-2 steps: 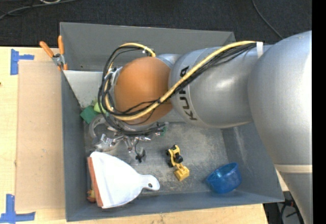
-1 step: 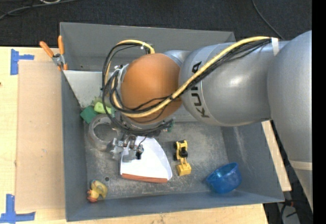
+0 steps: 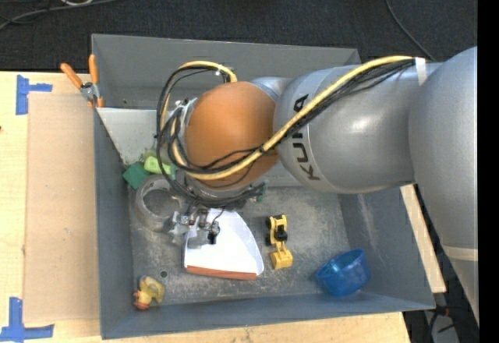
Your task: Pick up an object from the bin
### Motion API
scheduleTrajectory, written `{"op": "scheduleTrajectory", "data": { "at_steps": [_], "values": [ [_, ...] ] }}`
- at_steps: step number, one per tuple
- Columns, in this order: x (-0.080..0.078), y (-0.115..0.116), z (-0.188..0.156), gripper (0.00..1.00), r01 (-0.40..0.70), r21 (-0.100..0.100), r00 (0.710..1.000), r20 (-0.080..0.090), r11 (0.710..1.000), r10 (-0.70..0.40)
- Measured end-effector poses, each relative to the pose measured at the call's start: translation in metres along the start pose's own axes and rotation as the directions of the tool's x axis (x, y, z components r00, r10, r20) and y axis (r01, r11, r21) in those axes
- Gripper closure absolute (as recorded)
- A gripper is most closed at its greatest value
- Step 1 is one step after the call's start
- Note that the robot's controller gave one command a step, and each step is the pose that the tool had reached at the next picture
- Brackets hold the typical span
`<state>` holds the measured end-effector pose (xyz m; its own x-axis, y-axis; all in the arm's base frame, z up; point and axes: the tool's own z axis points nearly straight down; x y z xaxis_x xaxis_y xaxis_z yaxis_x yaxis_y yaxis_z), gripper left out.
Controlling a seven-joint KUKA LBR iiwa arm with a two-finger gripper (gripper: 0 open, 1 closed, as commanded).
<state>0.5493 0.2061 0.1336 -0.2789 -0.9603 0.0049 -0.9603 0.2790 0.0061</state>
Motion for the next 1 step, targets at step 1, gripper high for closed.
{"op": "scheduleTrajectory", "data": {
  "at_steps": [1],
  "values": [
    [0.0057, 0.0046, -0.0587, 1.00, 0.005, -0.005, 1.000, -0.002, 1.000, -0.005]
  ]
}}
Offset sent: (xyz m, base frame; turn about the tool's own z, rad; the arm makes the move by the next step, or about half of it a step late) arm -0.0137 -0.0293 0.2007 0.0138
